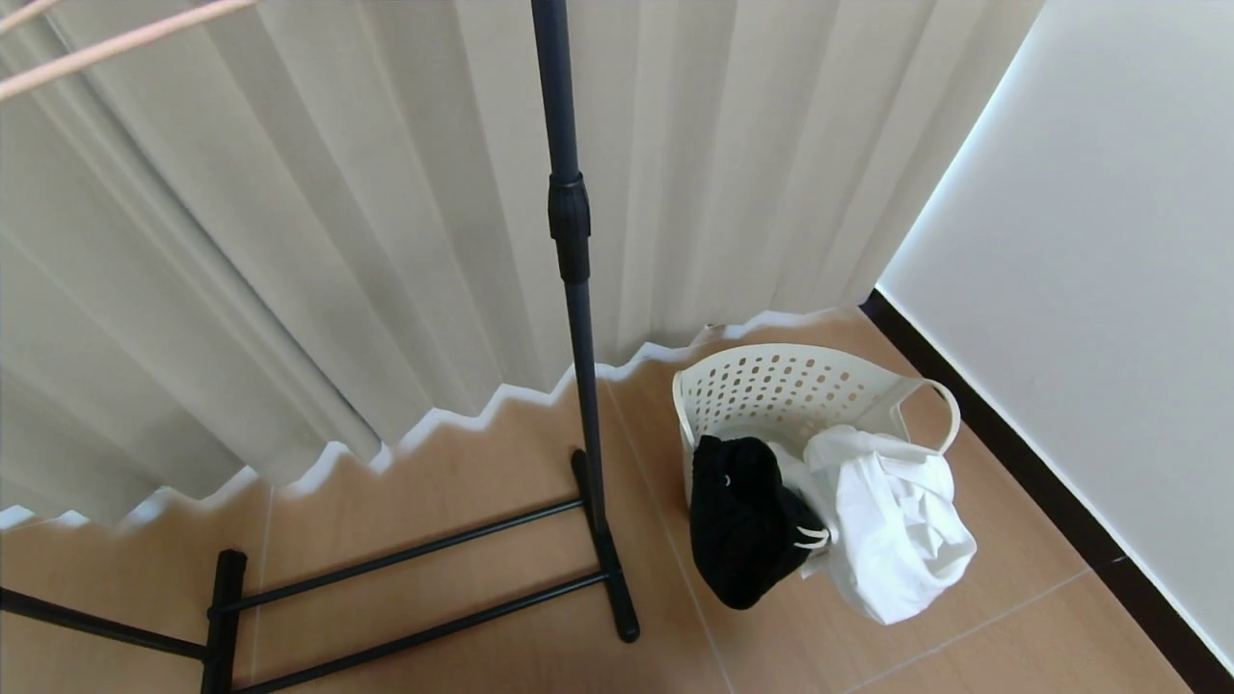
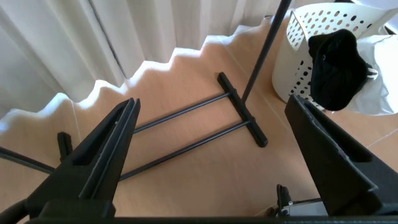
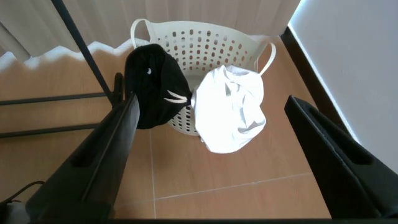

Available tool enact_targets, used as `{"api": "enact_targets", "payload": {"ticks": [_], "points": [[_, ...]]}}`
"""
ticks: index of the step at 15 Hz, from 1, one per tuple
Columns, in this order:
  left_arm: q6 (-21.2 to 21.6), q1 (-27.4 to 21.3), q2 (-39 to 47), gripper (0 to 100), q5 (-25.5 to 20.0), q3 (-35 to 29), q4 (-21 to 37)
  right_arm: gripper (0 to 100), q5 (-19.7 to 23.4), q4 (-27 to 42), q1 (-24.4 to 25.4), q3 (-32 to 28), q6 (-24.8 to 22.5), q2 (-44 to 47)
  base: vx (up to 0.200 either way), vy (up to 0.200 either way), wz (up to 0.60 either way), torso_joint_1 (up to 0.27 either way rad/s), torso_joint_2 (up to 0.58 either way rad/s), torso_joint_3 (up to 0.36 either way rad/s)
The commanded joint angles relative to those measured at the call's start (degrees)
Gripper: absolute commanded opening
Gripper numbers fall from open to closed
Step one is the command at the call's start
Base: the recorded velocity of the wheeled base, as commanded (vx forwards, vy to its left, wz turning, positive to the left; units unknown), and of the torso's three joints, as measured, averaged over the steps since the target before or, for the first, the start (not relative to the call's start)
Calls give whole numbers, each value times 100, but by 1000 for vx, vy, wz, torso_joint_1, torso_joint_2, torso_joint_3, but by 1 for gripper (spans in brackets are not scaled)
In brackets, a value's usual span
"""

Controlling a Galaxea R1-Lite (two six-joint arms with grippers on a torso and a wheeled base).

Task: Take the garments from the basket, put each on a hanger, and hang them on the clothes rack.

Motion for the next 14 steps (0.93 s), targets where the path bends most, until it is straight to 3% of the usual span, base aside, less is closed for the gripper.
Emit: {"api": "enact_targets", "payload": {"ticks": [1,14], "points": [[-1,0,0,100,1,-1,-1,100,-8,-1,2,-2,5,-2,0,0,0,2,7,-203],[-1,0,0,100,1,-1,-1,100,-8,-1,2,-2,-12,-2,0,0,0,4,3,-199]]}}
